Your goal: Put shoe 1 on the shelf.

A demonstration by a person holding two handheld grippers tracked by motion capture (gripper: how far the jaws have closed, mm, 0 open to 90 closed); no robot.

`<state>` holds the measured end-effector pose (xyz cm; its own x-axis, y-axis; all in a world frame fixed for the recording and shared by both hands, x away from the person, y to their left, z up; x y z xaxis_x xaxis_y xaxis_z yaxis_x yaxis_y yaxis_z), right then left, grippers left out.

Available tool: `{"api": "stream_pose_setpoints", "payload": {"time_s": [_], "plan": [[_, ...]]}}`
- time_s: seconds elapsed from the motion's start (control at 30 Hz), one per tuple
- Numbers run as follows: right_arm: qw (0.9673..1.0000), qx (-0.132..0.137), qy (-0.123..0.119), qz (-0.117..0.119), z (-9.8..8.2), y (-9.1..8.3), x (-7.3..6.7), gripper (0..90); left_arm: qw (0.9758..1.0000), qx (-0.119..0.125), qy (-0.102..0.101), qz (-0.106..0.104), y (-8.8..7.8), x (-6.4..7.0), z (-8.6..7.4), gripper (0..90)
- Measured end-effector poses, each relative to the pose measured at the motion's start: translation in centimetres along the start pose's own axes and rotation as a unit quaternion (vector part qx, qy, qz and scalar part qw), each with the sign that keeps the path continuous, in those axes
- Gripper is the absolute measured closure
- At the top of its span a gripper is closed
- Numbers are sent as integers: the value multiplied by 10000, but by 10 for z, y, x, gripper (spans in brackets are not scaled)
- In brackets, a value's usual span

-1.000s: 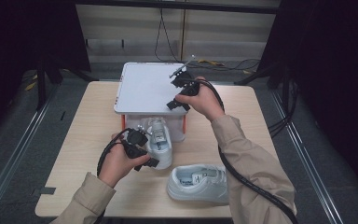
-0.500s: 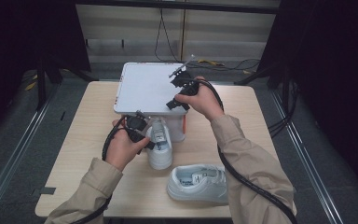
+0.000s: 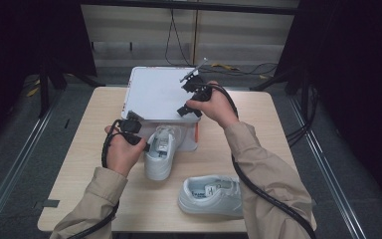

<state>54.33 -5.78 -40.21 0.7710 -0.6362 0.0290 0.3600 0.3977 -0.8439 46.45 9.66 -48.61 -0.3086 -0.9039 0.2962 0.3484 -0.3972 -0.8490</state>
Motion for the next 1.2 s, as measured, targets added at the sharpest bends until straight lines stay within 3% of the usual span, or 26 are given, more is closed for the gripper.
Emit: {"api": "stream_pose_setpoints", "payload": {"time_s": [0.2, 0.33, 0.37, 0.47, 0.53, 0.67, 0.7, 0.77, 0.8, 0.83, 0.9, 0.97, 1.03, 1.1, 1.13, 1.17, 1.2], "plan": [[10000, 5, -15, 7, 0, 0, 0, 390, 9982, 463, -349, 122, -9, -20, 11, 863], [10000, 12, -1, -7, 0, 0, 0, 391, 9970, 520, -522, 217, -9, -31, 13, 861], [10000, 10, -4, -9, -1, 0, 0, 391, 9958, 598, -592, 361, -10, -41, 14, 861], [10000, 3, -10, -11, -1, 0, 0, 391, 9950, 623, -640, 450, -8, -49, 13, 859], [10000, 12, -26, -7, 0, 0, 0, 391, 9950, 615, -687, 391, -6, -52, 10, 849], [10000, 5, -3, -6, 0, 0, -1, 390, 9981, 437, -334, 270, -5, -49, 4, 818], [10000, 23, -12, -10, 0, 0, -1, 390, 9982, 534, -249, 52, -10, -45, 4, 744], [10000, 6, 2, -11, -1, 0, -1, 390, 9983, 559, -174, -72, -13, -42, 3, 630], [10000, 6, 2, -11, -1, 0, -1, 390, 9987, 478, -161, -124, -17, -41, 0, 630], [10000, 31, -13, -2, -1, 0, 0, 390, 9989, 450, -22, -100, -22, -40, -3, 545], [10000, 13, 22, -6, -1, 0, -1, 390, 9988, 448, 207, -64, -33, -39, -10, 519], [10000, 34, 13, -8, -1, 0, -1, 389, 9983, 462, 272, -219, -43, -34, -19, 480], [10000, 29, 26, -26, -1, 0, -1, 389, 9988, 214, 417, -164, -49, -32, -31, 439], [10000, 19, 49, -46, -1, 0, -1, 389, 9977, 47, 419, -538, -53, -24, -42, 420], [10000, 26, 39, -46, 0, 0, 0, 389, 9977, -44, 424, -533, -53, -23, -45, 429], [10000, 2, 53, -58, 0, 0, 0, 388, 9970, -293, 631, -326, -47, -25, -55, 415], [10000, 2, 53, -58, 0, 0, 0, 388, 9970, -293, 631, -326, -47, -25, -55, 447]]}}
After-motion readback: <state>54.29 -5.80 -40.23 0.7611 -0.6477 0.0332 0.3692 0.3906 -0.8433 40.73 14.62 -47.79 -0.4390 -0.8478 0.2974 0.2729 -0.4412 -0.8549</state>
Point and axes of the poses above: each handheld gripper's, and its own axes: y roughly forward along the jaws, z roughly out of its top, x roughly to its right, the point moved 10 cm from there along y, roughly forward along the jaws, and after that the axes turned 3 degrees about -y, right-handed, at the moved point
